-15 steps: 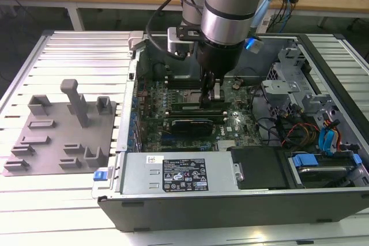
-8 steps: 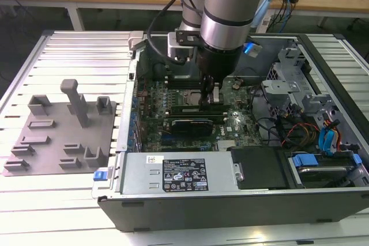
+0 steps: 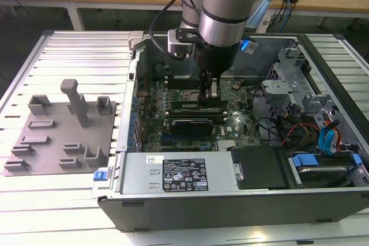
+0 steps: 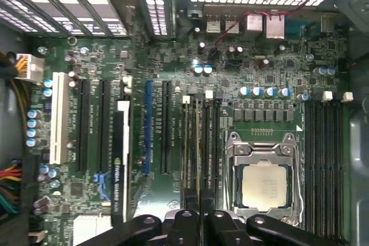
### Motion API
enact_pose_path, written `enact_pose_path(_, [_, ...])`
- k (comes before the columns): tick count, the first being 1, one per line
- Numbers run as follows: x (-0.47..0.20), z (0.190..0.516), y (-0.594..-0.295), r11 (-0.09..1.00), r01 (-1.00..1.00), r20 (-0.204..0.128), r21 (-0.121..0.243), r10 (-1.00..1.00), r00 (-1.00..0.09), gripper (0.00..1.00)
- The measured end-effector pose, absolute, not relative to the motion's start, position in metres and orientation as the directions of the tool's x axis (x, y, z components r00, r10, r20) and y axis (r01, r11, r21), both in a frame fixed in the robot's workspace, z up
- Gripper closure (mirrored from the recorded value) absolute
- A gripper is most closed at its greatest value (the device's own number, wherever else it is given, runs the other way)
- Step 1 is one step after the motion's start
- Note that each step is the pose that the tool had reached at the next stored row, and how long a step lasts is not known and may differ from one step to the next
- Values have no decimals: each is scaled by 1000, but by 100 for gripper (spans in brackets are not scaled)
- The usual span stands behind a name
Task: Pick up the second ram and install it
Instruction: 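Insert the second ram into the second slot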
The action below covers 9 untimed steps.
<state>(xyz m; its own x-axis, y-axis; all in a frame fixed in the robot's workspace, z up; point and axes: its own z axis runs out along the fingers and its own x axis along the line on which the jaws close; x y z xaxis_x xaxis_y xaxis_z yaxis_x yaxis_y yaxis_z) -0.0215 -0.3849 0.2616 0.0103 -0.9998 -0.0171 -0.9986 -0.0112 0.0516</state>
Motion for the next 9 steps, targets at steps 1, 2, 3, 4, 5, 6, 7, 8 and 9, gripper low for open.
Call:
enact_pose_path(1, [-21, 258, -383, -11, -999, -17, 52, -1000, 10, 89])
enact_pose_path(2, [-21, 255, -382, -11, -999, -17, 52, -1000, 10, 89])
enact_pose_path(3, [-21, 253, -382, -11, -999, -17, 52, -1000, 10, 89])
enact_pose_path(4, [-21, 248, -380, -11, -999, -17, 53, -1000, 10, 89])
enact_pose_path(5, [-21, 246, -379, -9, -999, -17, 53, -1000, 9, 89])
enact_pose_path(6, [-21, 244, -379, -8, -999, -17, 53, -1000, 8, 89])
enact_pose_path(7, [-21, 244, -379, -7, -999, -17, 53, -1000, 6, 89])
enact_pose_path(8, [-21, 241, -379, -4, -999, -17, 53, -1000, 3, 89])
enact_pose_path(9, [-21, 239, -379, 2, -999, -17, 53, -1000, -3, 89])
